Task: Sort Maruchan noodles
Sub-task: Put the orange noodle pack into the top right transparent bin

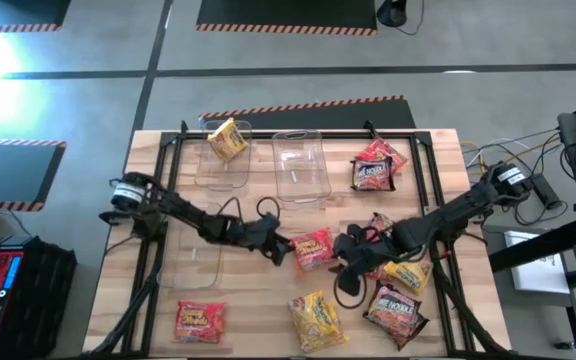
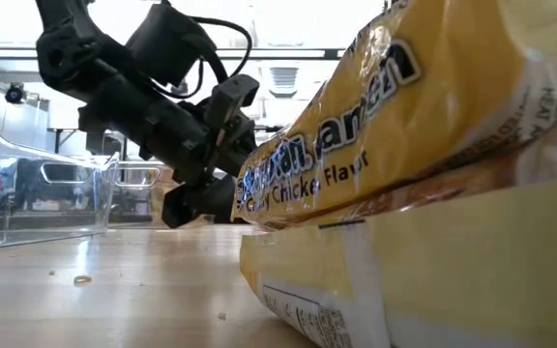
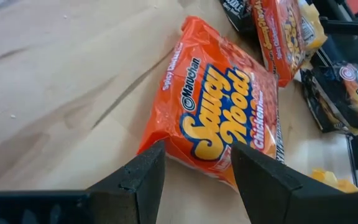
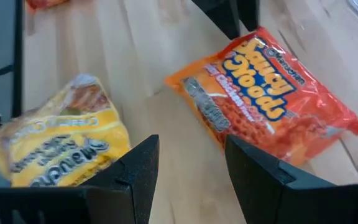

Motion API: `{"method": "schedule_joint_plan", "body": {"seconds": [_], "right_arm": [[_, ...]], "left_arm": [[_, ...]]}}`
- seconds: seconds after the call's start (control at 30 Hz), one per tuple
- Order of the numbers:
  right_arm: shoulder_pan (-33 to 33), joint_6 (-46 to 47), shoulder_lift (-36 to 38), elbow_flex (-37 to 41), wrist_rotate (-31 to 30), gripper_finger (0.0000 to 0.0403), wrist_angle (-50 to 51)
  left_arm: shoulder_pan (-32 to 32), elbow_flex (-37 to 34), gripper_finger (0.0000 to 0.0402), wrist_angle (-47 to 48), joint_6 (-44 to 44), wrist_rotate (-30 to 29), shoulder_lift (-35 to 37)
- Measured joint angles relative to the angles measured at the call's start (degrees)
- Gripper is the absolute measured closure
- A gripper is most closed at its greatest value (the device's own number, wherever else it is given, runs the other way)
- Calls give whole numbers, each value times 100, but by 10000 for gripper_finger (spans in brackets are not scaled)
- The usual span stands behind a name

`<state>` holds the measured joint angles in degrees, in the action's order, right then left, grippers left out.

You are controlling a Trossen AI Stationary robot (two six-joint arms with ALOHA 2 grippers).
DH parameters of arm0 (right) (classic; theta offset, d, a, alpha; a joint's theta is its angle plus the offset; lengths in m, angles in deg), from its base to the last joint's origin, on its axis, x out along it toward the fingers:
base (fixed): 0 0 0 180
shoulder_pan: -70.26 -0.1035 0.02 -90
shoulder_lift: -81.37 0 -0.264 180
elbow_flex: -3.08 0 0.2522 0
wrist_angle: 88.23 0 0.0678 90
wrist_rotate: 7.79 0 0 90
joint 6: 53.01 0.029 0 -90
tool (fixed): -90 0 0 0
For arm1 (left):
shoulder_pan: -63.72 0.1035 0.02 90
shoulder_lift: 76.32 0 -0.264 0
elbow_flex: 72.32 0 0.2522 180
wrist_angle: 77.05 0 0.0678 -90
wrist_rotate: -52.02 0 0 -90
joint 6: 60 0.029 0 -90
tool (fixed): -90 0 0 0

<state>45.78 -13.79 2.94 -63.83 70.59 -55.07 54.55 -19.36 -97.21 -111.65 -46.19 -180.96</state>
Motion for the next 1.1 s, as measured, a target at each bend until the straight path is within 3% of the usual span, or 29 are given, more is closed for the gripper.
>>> {"method": "schedule_joint_plan", "body": {"seconds": [0.43, 1.1], "right_arm": [[3, 229, -511, -43, -401, 239, -44], [49, 214, -1327, -89, -802, 351, -45]], "left_arm": [[-31, 35, 235, -209, -16, 472, 2], [-58, 127, 235, -387, 551, 615, 139]]}}
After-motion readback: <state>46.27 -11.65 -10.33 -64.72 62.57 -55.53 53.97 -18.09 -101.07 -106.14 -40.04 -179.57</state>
